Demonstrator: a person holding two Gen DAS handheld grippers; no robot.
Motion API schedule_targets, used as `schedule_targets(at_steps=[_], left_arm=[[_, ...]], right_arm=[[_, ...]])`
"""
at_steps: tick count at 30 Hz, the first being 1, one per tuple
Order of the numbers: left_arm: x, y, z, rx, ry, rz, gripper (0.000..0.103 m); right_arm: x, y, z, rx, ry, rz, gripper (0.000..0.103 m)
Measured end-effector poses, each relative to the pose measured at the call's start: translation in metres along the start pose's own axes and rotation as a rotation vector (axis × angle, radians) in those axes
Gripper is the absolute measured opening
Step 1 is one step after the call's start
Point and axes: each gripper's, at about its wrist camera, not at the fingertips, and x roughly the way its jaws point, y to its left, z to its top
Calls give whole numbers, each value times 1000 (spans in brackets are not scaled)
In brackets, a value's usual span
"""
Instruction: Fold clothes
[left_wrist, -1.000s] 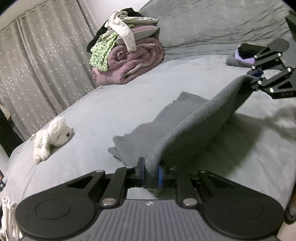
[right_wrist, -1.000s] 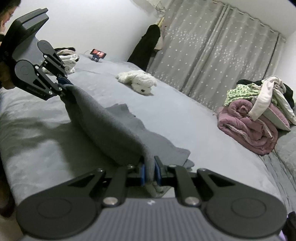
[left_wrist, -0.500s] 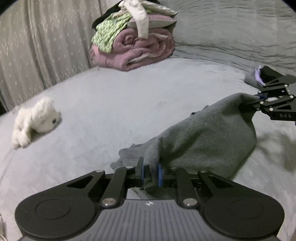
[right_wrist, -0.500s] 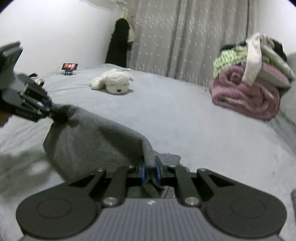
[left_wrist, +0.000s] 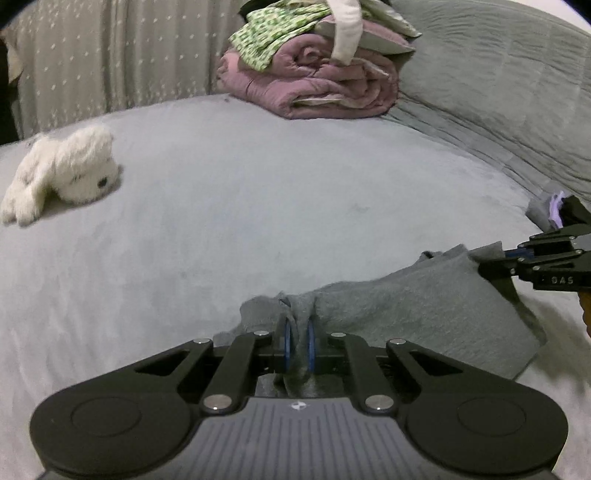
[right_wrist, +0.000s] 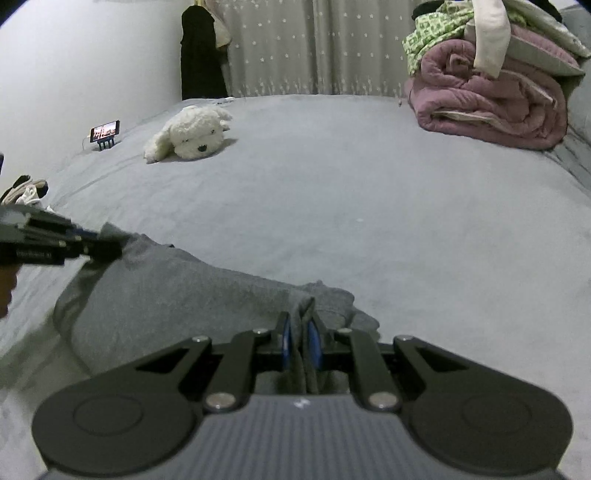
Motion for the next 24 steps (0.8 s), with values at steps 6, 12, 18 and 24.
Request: schedule_targets(at_steps=[6, 12, 18, 24], left_arm=[[-5, 0, 4, -46, -44, 19, 8], [-2, -5, 6, -45, -86, 103, 8], [18, -15, -6, -10, -55, 183, 8], [13, -15, -4, -24, -84, 193, 9]], right_arm=[[0, -8, 6, 34, -39, -2, 10], [10, -5, 15, 48, -69, -49, 10], [36, 9, 7, 15, -20, -135, 10], [33, 19, 6, 10, -78, -186, 10]])
